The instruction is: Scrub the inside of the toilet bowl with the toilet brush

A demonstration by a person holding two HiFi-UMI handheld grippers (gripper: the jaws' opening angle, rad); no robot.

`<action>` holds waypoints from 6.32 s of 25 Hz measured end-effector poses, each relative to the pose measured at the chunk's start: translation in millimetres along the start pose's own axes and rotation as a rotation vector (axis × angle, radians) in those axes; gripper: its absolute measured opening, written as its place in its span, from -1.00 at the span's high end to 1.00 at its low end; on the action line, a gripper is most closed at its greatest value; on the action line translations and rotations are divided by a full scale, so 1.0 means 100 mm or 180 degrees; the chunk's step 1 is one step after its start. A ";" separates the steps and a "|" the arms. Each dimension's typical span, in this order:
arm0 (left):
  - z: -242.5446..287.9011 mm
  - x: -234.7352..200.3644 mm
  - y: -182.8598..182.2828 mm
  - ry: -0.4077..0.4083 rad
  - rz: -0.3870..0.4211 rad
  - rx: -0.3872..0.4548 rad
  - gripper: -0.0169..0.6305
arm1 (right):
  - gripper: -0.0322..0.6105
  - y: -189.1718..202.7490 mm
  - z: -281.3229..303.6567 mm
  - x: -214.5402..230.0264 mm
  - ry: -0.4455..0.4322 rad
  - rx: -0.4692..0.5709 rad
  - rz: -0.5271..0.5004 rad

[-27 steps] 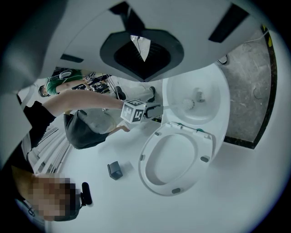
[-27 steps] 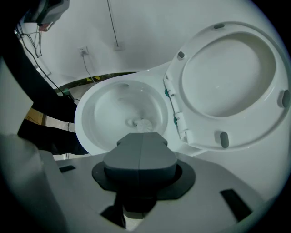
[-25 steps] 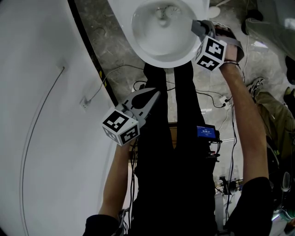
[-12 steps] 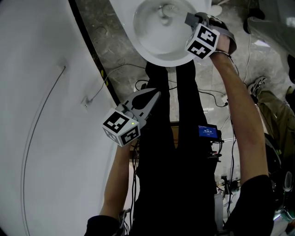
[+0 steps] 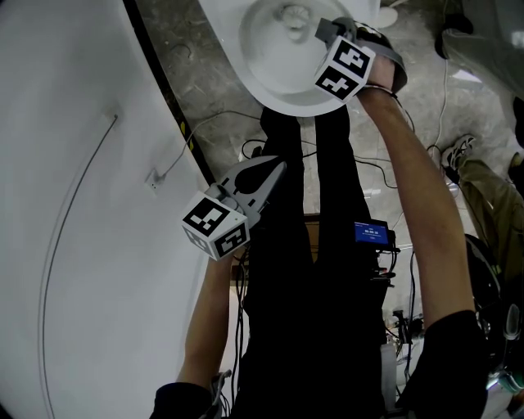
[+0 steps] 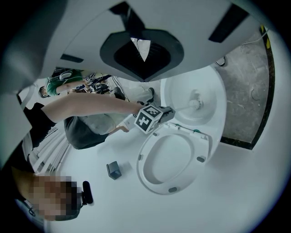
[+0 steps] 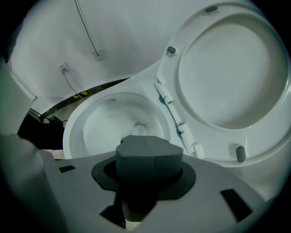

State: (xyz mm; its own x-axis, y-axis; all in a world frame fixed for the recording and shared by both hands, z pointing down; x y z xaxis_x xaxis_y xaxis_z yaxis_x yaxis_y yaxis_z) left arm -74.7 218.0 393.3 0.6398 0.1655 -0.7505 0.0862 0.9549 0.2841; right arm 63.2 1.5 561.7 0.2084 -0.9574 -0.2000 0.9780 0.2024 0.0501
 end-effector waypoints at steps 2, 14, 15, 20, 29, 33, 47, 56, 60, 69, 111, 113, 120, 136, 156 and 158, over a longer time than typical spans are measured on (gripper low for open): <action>-0.01 0.00 0.00 0.0003 -0.0003 -0.0008 0.92 | 0.39 -0.09 -0.01 -0.03 0.0022 0.0041 -0.0084; 0.01 0.02 -0.04 0.0013 0.0005 -0.0010 0.92 | 0.40 -0.43 -0.22 -0.16 0.0014 0.0419 -0.0243; 0.01 0.03 -0.04 0.0017 0.0007 -0.0007 0.92 | 0.40 -0.44 -0.23 -0.19 0.0011 0.0444 -0.0259; 0.02 0.04 -0.05 0.0033 0.0006 -0.0005 0.92 | 0.40 -0.42 -0.33 -0.29 -0.0005 0.0547 -0.0250; 0.07 0.03 -0.12 0.0054 0.0019 0.0002 0.92 | 0.40 -0.21 -0.45 -0.53 -0.0346 0.0671 -0.0345; 0.10 0.05 -0.12 0.0075 0.0028 0.0005 0.92 | 0.40 -0.06 -0.49 -0.67 -0.0493 0.0650 -0.0393; 0.14 0.08 -0.19 0.0088 0.0073 0.0010 0.92 | 0.40 0.43 -0.76 -1.00 -0.1053 0.0564 -0.0209; 0.18 0.11 -0.28 0.0116 0.0093 0.0016 0.92 | 0.40 0.73 -0.96 -0.79 -0.1355 0.0347 -0.0384; 0.20 0.11 -0.27 0.0129 0.0092 0.0001 0.92 | 0.39 0.76 -0.91 -0.81 -0.1248 0.0253 -0.0623; 0.16 0.07 -0.22 0.0084 0.0064 -0.0014 0.92 | 0.39 0.68 -0.72 -0.94 -0.1031 0.0101 -0.0814; 0.16 0.06 -0.19 0.0069 0.0039 -0.0002 0.92 | 0.31 0.58 -0.32 -0.83 -0.1092 -0.0170 -0.0618; 0.16 0.06 -0.20 0.0065 0.0043 0.0004 0.92 | 0.32 0.62 -0.33 -0.82 -0.1068 -0.0240 -0.0599; 0.20 0.08 -0.19 0.0092 0.0047 -0.0001 0.92 | 0.32 0.65 -0.29 -0.86 -0.0637 -0.0499 -0.0979; 0.15 0.06 -0.22 0.0053 0.0045 0.0010 0.92 | 0.32 0.68 -0.15 -0.76 0.0942 -0.0997 -0.2477; 0.04 0.18 -0.20 0.0078 0.0122 0.0082 0.92 | 0.21 0.87 -0.39 -1.23 -0.0138 -0.1089 -0.1656; -0.01 0.20 -0.22 0.0072 0.0143 0.0113 0.92 | 0.21 0.86 -0.48 -1.25 -0.0217 -0.1149 -0.1559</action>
State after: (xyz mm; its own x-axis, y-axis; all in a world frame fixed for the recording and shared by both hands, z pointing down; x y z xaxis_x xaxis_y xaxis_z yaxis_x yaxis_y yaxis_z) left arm -64.5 200.5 371.2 0.6262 0.2141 -0.7497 0.0851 0.9371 0.3387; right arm 121.5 148.6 544.1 -0.2553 -0.9654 -0.0524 0.9033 -0.2189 -0.3690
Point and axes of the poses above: the fingertips, and each gripper's own axes: z forward along the fingers, x to its right, y out of its underside, the point moved 7 cm from there along -z, backward along the fingers, and after that the axes turned 7 degrees about -x, right-handed, at the moved point
